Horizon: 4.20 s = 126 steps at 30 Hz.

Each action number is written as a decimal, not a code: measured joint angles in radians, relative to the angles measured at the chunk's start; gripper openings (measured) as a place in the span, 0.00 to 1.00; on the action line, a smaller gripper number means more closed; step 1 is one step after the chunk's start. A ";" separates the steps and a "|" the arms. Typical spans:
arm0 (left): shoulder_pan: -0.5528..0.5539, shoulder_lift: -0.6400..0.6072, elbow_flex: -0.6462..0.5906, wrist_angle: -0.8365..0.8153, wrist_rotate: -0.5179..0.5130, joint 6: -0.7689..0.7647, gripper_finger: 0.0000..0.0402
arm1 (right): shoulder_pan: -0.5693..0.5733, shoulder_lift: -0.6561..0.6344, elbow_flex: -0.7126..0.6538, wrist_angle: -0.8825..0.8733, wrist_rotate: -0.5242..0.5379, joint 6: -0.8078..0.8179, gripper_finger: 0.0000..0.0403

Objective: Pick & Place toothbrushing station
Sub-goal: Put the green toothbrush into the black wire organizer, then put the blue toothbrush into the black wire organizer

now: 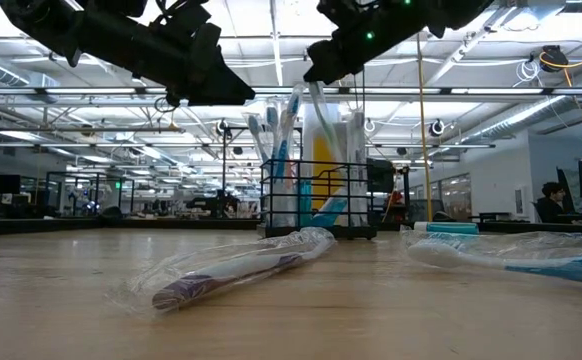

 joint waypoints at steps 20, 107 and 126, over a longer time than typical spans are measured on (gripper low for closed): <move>0.000 0.000 0.000 0.001 0.000 -0.002 0.44 | 0.073 0.001 -0.256 0.289 0.048 -0.060 0.00; 0.000 0.000 0.000 0.000 0.018 -0.062 0.44 | 0.557 0.295 -0.304 0.087 -0.557 0.970 0.34; -0.001 0.000 0.000 0.001 0.020 -0.088 0.44 | 0.488 0.043 -0.307 0.075 -0.504 0.808 0.00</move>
